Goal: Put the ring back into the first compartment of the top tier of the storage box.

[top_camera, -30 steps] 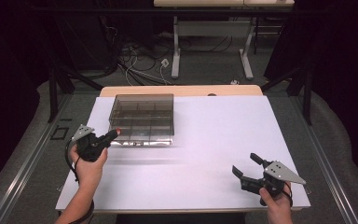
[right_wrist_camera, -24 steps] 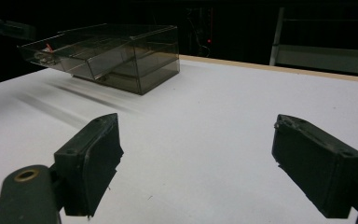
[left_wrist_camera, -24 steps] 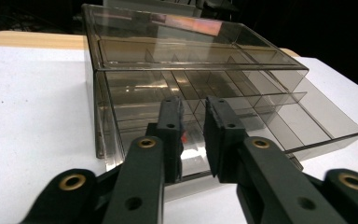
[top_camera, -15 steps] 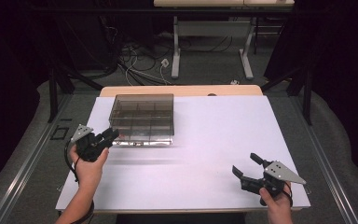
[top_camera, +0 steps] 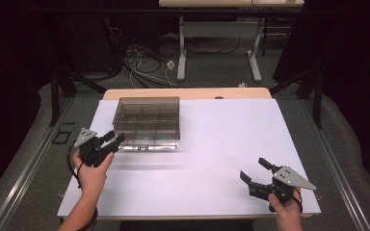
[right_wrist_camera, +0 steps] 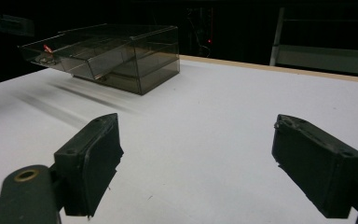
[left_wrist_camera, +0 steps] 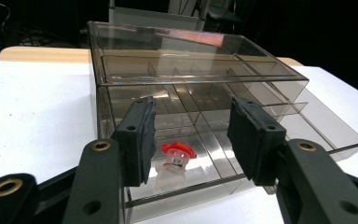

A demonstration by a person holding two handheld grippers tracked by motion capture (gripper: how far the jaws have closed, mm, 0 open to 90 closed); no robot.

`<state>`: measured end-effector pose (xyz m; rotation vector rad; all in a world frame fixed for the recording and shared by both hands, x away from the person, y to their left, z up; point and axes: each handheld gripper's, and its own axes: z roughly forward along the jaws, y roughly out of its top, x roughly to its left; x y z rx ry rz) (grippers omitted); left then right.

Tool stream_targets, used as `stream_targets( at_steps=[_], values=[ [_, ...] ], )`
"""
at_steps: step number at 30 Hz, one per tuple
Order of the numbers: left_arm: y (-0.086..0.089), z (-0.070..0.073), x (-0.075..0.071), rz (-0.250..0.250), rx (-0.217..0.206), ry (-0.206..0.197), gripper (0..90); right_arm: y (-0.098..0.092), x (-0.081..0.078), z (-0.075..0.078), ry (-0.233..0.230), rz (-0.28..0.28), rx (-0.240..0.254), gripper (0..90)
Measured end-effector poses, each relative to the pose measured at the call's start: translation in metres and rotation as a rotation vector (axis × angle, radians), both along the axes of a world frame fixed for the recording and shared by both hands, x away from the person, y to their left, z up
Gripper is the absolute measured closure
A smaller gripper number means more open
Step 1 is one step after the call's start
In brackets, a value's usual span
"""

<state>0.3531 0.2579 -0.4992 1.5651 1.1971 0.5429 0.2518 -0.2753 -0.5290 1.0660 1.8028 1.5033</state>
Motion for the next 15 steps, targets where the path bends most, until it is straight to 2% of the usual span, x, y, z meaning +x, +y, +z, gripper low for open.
stream_targets(
  at_steps=[10, 12, 15],
  values=[
    [-0.0035, 0.0034, -0.0017, -0.003, 0.007, -0.005, 41.6, 0.0001, 0.0002, 0.0, -0.007, 0.001, 0.001, 14.9],
    [-0.0051, 0.0046, -0.0024, 0.004, 0.028, -0.013, 38.2, 0.0, 0.0003, -0.0001, -0.008, 0.0, 0.001, 14.9],
    [-0.0071, 0.0074, -0.004, 0.002, 0.033, -0.022, 35.0, -0.0007, -0.0001, 0.0001, -0.007, 0.001, -0.002, 14.9]
  ],
)
